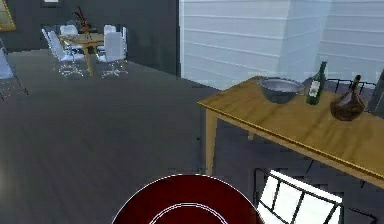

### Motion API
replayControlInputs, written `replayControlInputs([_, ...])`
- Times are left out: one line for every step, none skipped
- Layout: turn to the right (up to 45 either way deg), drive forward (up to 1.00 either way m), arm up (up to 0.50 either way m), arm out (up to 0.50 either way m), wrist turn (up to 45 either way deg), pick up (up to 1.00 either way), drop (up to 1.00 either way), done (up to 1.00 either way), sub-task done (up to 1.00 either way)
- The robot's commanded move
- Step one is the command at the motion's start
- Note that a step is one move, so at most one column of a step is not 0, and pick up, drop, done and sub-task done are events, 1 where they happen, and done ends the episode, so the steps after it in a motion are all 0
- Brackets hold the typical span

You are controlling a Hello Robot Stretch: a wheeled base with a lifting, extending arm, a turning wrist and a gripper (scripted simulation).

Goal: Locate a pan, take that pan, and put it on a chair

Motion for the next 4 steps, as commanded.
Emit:
replayControlInputs([45.0, 0.0, 0.0, 0.0, 0.0, 0.0, 0.0, 0.0, 0.0])
replayControlInputs([0.0, 0.1, 0.0, 0.0, 0.0, 0.0, 0.0, 0.0, 0.0])
replayControlInputs([-45.0, 0.0, 0.0, 0.0, 0.0, 0.0, 0.0, 0.0, 0.0])
replayControlInputs([-45.0, 0.0, 0.0, 0.0, 0.0, 0.0, 0.0, 0.0, 0.0])
